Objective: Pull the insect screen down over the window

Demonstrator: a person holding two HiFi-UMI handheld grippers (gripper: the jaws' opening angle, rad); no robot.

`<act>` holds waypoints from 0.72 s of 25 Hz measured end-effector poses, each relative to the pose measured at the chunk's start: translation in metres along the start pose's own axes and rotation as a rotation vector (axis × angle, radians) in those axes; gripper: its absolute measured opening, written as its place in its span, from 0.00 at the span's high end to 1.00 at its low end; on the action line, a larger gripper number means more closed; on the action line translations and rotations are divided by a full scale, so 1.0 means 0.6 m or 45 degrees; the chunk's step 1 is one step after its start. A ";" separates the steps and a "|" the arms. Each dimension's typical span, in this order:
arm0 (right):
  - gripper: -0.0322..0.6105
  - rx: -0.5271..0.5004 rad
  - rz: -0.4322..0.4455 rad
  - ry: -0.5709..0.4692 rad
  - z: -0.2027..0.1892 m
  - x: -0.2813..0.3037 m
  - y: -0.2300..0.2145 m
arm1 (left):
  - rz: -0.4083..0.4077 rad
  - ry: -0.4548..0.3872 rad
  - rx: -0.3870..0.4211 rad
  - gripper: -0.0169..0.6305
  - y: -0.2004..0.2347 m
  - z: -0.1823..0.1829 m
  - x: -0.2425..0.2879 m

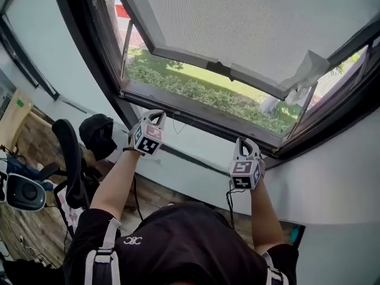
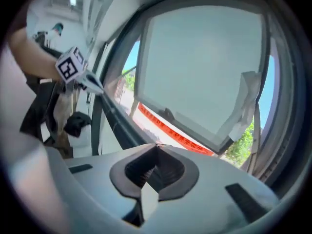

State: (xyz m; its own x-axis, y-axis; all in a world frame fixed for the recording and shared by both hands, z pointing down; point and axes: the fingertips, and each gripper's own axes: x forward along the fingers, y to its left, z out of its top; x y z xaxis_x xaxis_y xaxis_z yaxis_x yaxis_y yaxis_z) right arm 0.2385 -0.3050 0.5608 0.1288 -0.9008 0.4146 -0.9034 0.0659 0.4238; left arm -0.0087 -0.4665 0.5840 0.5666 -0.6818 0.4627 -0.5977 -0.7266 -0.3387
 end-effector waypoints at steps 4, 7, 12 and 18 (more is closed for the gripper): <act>0.94 0.260 0.092 -0.371 0.116 -0.045 0.040 | 0.057 -0.230 -0.337 0.95 -0.020 0.061 -0.097; 0.94 0.441 0.147 -0.554 0.175 -0.075 0.059 | 0.126 -0.332 -0.440 0.95 -0.028 0.081 -0.164; 0.94 0.521 0.220 -0.598 0.183 -0.080 0.093 | 0.226 -0.353 -0.373 0.95 -0.066 0.081 -0.227; 0.95 0.495 0.265 -0.542 0.175 -0.069 0.118 | 0.219 -0.346 -0.390 0.95 -0.098 0.078 -0.252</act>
State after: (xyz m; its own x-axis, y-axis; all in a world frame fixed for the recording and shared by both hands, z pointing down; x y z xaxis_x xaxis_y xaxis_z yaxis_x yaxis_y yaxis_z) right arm 0.1264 -0.3079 0.4889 -0.1684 -0.9836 0.0650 -0.9855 0.1694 0.0104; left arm -0.0327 -0.3246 0.4955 0.5484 -0.8177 0.1752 -0.8136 -0.5701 -0.1142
